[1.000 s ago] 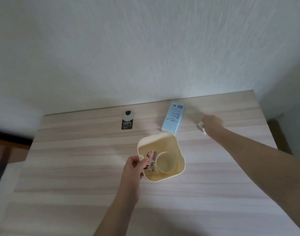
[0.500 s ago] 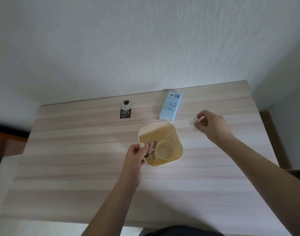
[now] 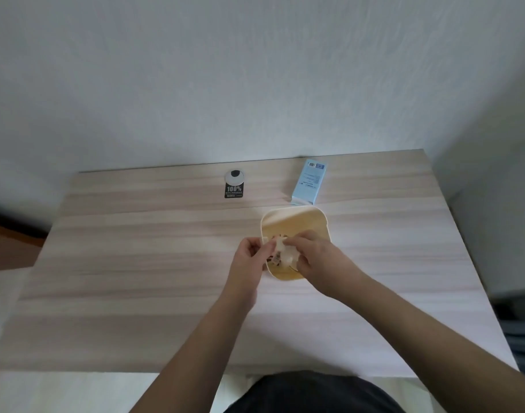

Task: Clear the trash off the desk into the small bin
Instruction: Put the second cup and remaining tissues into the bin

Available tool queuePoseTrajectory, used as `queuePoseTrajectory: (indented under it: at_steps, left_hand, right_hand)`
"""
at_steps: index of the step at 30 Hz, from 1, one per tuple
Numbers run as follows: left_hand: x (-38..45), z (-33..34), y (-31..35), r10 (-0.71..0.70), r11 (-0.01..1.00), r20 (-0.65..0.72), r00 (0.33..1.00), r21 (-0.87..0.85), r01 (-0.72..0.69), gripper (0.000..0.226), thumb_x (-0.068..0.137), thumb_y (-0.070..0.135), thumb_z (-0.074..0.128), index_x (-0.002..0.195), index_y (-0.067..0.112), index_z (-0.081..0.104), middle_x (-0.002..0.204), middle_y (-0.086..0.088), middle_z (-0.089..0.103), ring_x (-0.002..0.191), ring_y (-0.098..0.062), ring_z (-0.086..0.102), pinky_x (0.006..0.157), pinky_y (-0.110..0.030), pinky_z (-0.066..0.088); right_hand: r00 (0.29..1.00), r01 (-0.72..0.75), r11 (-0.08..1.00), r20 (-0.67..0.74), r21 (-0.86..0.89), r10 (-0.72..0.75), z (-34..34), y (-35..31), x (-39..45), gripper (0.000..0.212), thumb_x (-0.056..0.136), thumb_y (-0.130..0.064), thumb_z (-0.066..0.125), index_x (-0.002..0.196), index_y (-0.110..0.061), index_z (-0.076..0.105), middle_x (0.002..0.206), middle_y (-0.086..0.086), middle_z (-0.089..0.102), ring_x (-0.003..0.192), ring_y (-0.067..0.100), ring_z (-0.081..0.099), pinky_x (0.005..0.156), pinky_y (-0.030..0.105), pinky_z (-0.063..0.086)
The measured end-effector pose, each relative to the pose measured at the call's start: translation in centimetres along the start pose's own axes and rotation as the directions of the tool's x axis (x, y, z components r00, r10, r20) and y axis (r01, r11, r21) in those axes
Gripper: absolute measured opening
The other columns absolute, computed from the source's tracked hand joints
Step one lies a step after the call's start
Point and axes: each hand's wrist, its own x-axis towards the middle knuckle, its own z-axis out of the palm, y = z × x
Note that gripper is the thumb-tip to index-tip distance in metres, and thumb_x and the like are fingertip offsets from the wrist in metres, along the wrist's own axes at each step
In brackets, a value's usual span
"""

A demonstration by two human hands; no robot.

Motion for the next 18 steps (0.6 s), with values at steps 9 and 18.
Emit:
queuePoseTrajectory:
  at_steps: [9, 18]
  left_hand:
    - [-1.8, -5.5, 1.1, 0.029, 0.997, 0.056, 0.998, -0.079, -0.025, 0.024, 0.087, 0.028, 0.071, 0.092, 0.009, 0.057, 0.078, -0.004, 0.058, 0.055, -0.004, 0.054, 0.048, -0.014, 0.042]
    - [-1.2, -9.4, 1.0, 0.005, 0.998, 0.115, 0.993, -0.069, 0.003, 0.027, 0.08, 0.026, 0.077, 0.089, 0.012, 0.056, 0.079, -0.003, 0.052, 0.059, -0.009, 0.052, 0.051, -0.017, 0.041]
  right_hand:
    - [0.999, 0.029, 0.999, -0.013, -0.033, -0.029, 2.9, -6.5, -0.1, 0.043, 0.09, -0.005, 0.043, 0.127, -0.024, 0.055, 0.11, -0.008, 0.063, 0.093, 0.015, 0.059, 0.075, 0.025, 0.048]
    - [0.954, -0.04, 0.998, -0.295, 0.039, 0.05, 1.9, -8.5, -1.6, 0.028, 0.089, -0.013, 0.05, 0.103, -0.03, 0.066, 0.087, -0.017, 0.07, 0.079, 0.009, 0.066, 0.076, 0.034, 0.054]
